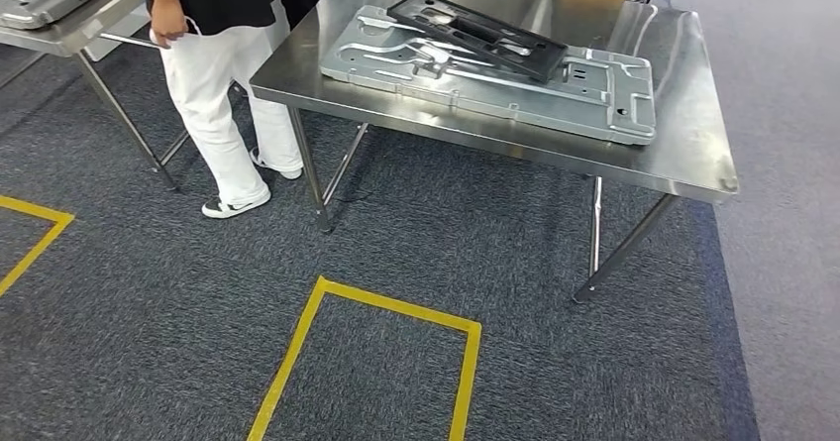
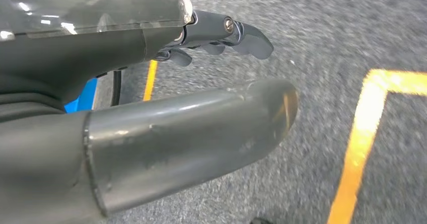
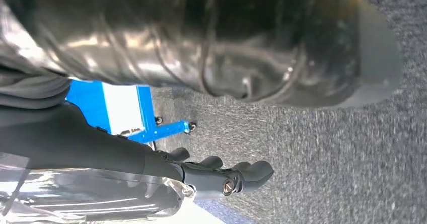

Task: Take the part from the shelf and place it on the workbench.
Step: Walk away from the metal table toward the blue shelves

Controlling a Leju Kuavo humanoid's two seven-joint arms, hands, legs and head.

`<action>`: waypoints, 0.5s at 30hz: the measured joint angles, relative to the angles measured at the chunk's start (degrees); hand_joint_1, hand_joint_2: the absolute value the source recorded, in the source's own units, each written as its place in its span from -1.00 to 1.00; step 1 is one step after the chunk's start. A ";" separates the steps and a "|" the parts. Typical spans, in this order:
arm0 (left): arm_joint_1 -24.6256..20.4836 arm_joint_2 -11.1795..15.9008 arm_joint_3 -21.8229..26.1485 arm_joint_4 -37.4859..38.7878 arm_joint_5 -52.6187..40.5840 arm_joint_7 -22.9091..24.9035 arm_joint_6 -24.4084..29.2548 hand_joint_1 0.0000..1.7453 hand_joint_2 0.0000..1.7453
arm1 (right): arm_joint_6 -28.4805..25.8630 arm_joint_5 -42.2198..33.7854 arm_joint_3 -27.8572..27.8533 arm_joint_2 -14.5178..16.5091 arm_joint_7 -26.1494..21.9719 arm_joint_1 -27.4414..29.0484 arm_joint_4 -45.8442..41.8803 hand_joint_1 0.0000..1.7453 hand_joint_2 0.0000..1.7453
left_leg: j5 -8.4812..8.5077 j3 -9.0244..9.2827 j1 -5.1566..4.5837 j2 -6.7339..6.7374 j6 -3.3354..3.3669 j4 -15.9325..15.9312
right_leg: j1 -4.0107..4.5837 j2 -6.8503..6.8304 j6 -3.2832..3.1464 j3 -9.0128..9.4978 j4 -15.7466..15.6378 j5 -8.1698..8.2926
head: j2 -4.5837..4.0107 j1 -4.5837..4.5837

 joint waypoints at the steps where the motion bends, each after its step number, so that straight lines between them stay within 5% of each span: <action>1: -0.03 -0.11 0.01 -0.02 0.03 0.02 0.00 -1.00 -1.00 | 0.11 0.03 -0.03 -0.07 0.10 0.19 0.08 -1.00 -1.00 | 0.10 -0.12 -0.07 -0.77 0.03 0.03 | 0.59 1.47 -1.27 1.28 -3.47 1.96 | 0.00 -0.13; 3: -0.10 -0.50 0.02 -0.02 0.09 0.06 -0.07 -1.00 -1.00 | 0.23 0.09 -0.09 -0.51 0.30 0.27 0.19 -1.00 -1.00 | 0.35 -0.64 0.17 -2.11 -0.19 0.04 | 1.45 2.99 -2.77 2.14 -6.48 3.59 | 0.00 -0.40; 5: 0.07 -0.38 0.02 -0.09 0.14 0.10 -0.08 -1.00 -1.00 | 0.37 0.23 -0.11 -0.43 0.41 0.02 0.31 -1.00 -1.00 | 0.56 -0.78 0.14 -3.28 -0.59 -0.17 | 1.21 1.41 -2.82 2.60 -7.66 4.05 | 0.00 -0.36; 7: 0.19 -0.32 0.03 -0.10 -0.17 0.17 -0.01 -1.00 -1.00 | 0.92 1.09 -0.12 -0.30 0.87 -0.08 0.42 -1.00 -1.00 | -0.68 -1.48 -0.14 -1.68 -1.07 1.40 | 0.54 -0.24 -2.59 3.70 -9.56 4.61 | 0.00 -0.53; 9: -0.03 -0.19 0.02 -0.10 -0.80 0.19 0.31 -1.00 -1.00 | 1.84 2.39 -0.11 -0.33 1.51 0.03 0.48 -1.00 -1.00 | -3.92 -4.31 0.09 1.38 -1.92 7.11 | 0.14 -2.03 -2.24 4.40 -10.52 4.75 | 0.00 -0.71; 11: -0.22 0.28 -0.01 -0.12 -1.20 -0.25 0.67 -1.00 -1.00 | 2.72 3.09 -0.10 -0.35 1.75 0.06 0.50 -1.00 -1.00 | -6.24 -7.64 0.89 2.71 -3.01 13.29 | -0.15 -3.77 -1.77 4.48 -10.33 4.36 | 0.00 -0.71; 13: -0.23 0.82 -0.08 -0.12 -1.51 -1.00 0.65 -1.00 -1.00 | 3.53 3.27 -0.14 -0.37 1.52 -0.22 0.52 -1.00 -1.00 | -4.51 -7.59 1.67 3.32 -4.09 12.79 | -0.72 -5.27 -1.01 4.51 -9.66 3.67 | 0.00 -0.71; 15: -0.35 1.22 -0.22 -0.12 -2.08 -1.23 0.28 -1.00 -1.00 | 4.15 4.16 -0.12 -0.49 1.41 -0.82 0.64 -1.00 -1.00 | -0.92 -4.21 2.16 4.81 -4.94 6.02 | -1.35 -6.57 0.04 4.50 -8.42 2.64 | 0.00 -0.72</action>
